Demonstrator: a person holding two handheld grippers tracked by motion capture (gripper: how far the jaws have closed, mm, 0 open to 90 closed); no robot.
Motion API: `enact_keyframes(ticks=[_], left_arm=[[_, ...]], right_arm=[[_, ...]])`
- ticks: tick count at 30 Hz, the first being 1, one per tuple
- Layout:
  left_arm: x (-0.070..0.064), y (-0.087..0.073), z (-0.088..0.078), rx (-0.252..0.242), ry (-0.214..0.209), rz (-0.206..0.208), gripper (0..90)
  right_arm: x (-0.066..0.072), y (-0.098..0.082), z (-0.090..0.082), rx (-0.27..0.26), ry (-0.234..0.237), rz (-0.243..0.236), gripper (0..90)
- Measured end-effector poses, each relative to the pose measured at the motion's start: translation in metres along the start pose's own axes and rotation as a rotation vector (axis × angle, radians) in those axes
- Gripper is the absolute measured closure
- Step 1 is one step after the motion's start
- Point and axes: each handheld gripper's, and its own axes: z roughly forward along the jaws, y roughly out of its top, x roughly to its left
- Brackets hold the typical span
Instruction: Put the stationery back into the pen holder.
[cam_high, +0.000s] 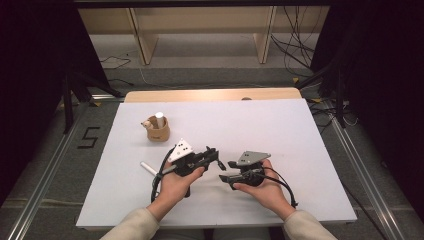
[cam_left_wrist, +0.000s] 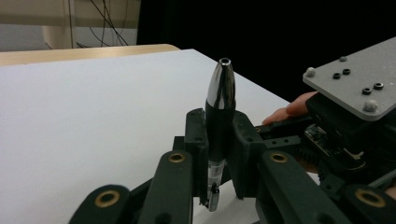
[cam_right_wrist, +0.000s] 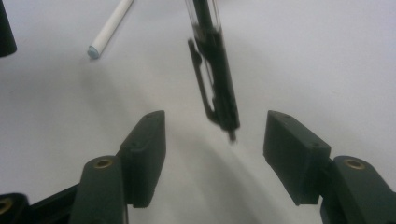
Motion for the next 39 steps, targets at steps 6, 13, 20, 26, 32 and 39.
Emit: enact_keyframes(ticks=[6,13,20,26,32,39], left_arm=[[0.01,0.01,-0.008,-0.02,0.06,0.038,79.3],[0.029,0.019,-0.02,-0.041,0.137,0.042,79.3],[0.053,0.024,-0.032,-0.049,0.216,0.034,79.3],[0.062,0.032,-0.041,-0.065,0.253,0.034,79.3],[0.067,0.035,-0.046,-0.072,0.269,0.03,79.3],[0.072,0.036,-0.05,-0.068,0.285,0.024,79.3]], right_arm=[[0.0,-0.001,0.0,0.003,-0.015,0.005,35.0],[0.0,-0.001,0.0,0.008,-0.018,0.003,35.6],[-0.001,-0.001,-0.001,0.01,-0.024,0.005,35.4],[-0.001,-0.001,-0.001,0.015,-0.028,0.005,35.3],[-0.001,-0.002,-0.001,0.016,-0.029,0.006,35.4],[-0.002,-0.002,0.0,0.016,-0.03,0.005,35.4]])
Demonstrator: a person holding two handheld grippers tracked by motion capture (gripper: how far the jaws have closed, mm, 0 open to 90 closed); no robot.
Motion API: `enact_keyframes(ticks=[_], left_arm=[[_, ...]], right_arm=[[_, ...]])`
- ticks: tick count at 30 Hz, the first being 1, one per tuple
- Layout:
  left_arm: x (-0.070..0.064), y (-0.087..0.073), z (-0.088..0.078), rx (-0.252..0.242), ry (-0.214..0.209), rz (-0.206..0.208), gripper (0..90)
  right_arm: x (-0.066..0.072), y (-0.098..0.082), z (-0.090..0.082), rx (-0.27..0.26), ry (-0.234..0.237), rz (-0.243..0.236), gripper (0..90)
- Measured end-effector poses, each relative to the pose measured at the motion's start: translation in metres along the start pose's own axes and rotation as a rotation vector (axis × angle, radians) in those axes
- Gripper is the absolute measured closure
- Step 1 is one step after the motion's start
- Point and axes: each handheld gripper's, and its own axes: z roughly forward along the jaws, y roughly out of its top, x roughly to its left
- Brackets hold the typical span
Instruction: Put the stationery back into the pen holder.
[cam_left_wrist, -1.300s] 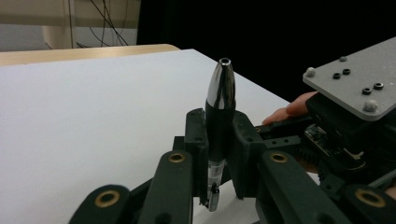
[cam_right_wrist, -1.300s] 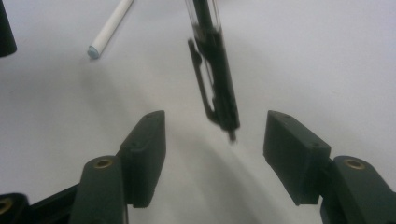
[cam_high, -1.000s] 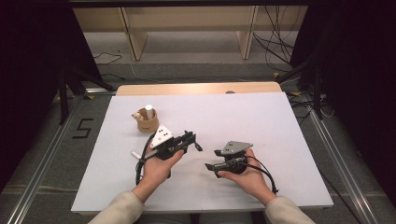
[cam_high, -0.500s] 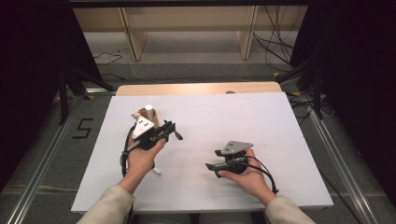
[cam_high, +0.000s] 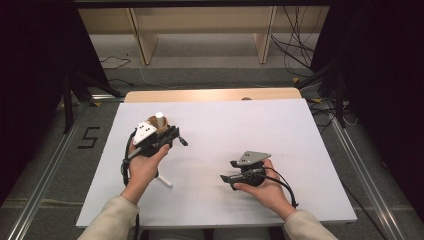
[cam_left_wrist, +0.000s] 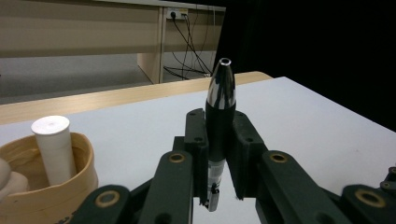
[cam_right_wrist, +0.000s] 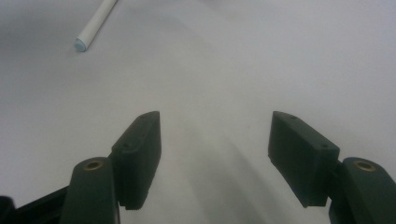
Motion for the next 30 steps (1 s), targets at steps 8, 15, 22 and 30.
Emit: enact_keyframes(ticks=[8,15,22,30], left_arm=[[0.012,0.003,-0.004,-0.005,0.035,-0.011,79.3],[0.021,0.005,-0.007,-0.003,0.055,-0.018,79.4],[0.029,0.01,-0.011,-0.007,0.069,-0.027,79.3],[0.037,0.014,-0.014,-0.015,0.089,-0.044,79.4]], right_arm=[[0.0,0.0,0.0,0.0,-0.002,0.0,35.5],[0.0,0.0,0.0,0.0,-0.001,0.002,35.5],[0.0,0.0,0.0,-0.001,-0.003,-0.001,35.4],[-0.001,0.0,0.0,0.006,-0.001,0.002,35.4]])
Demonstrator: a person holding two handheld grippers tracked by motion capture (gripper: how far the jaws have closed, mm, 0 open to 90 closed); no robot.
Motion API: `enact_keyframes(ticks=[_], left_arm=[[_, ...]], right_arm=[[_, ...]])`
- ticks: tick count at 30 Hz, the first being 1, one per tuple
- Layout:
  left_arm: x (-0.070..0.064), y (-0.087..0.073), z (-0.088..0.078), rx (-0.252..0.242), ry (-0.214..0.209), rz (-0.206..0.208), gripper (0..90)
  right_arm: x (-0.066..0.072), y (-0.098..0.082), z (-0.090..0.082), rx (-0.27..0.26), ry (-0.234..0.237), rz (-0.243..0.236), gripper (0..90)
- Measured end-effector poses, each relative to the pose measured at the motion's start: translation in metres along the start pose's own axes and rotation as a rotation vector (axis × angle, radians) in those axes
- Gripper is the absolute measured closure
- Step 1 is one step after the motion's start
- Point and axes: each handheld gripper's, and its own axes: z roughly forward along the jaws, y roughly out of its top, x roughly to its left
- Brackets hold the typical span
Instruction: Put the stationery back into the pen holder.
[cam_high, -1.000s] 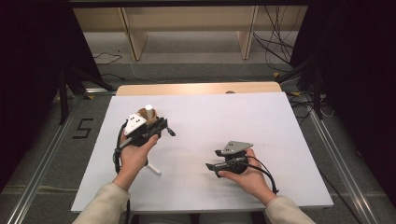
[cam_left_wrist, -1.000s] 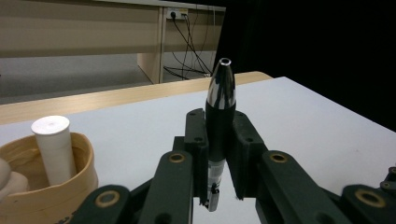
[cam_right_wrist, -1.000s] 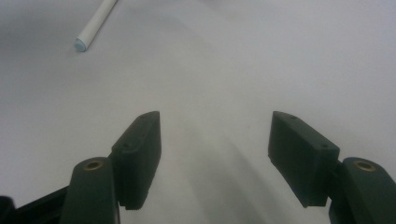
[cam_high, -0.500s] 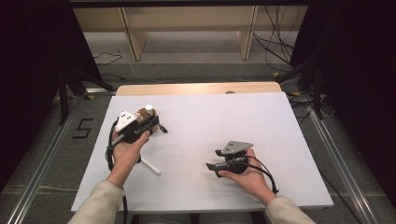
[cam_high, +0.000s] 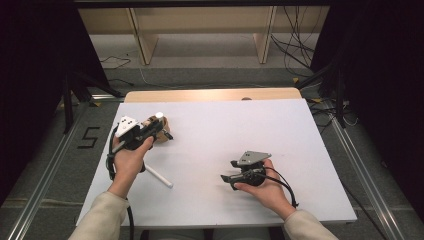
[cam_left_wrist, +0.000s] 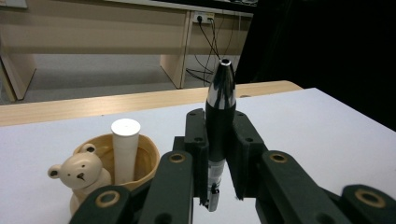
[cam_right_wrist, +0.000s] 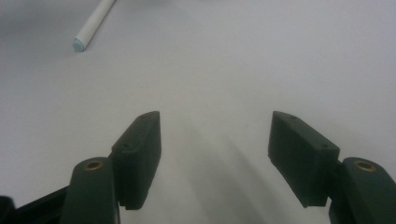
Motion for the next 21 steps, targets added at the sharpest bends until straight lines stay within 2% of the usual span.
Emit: enact_keyframes(ticks=[21], left_arm=[[0.015,0.005,0.0,-0.006,0.039,-0.02,79.4]], right_arm=[[0.0,0.0,0.0,0.0,0.0,0.002,35.3]])
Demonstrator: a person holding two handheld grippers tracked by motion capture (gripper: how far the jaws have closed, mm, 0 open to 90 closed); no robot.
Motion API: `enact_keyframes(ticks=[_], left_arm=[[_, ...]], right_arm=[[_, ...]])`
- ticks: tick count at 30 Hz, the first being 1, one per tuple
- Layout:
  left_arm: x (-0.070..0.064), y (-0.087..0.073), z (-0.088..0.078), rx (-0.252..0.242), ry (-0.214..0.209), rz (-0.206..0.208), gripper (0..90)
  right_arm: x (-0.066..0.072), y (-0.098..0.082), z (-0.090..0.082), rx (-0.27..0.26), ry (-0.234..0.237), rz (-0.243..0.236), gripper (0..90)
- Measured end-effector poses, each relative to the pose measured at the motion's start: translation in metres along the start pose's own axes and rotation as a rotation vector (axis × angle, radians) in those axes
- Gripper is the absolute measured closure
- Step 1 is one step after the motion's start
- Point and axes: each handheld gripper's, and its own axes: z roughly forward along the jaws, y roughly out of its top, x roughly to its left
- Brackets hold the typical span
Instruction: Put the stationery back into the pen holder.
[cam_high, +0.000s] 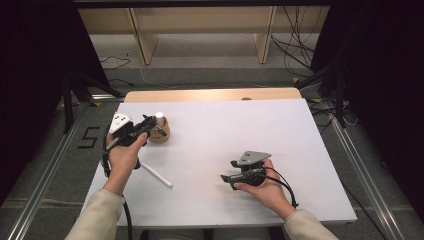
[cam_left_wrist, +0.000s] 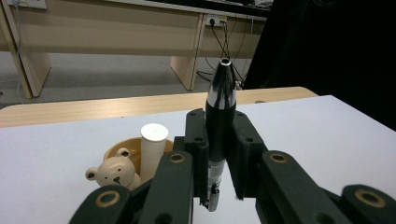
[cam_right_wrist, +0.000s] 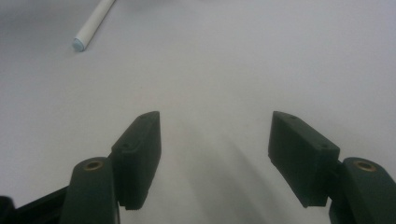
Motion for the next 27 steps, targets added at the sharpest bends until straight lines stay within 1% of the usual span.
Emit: enact_keyframes(ticks=[19,27], left_arm=[[0.0027,0.0051,0.0007,-0.007,0.004,-0.005,79.4],[0.0039,0.0065,0.0041,-0.009,0.007,-0.008,79.4]], right_arm=[[0.0,0.0001,-0.0001,-0.002,-0.002,0.003,35.1],[-0.0004,0.0,0.0,-0.001,-0.003,0.002,35.1]])
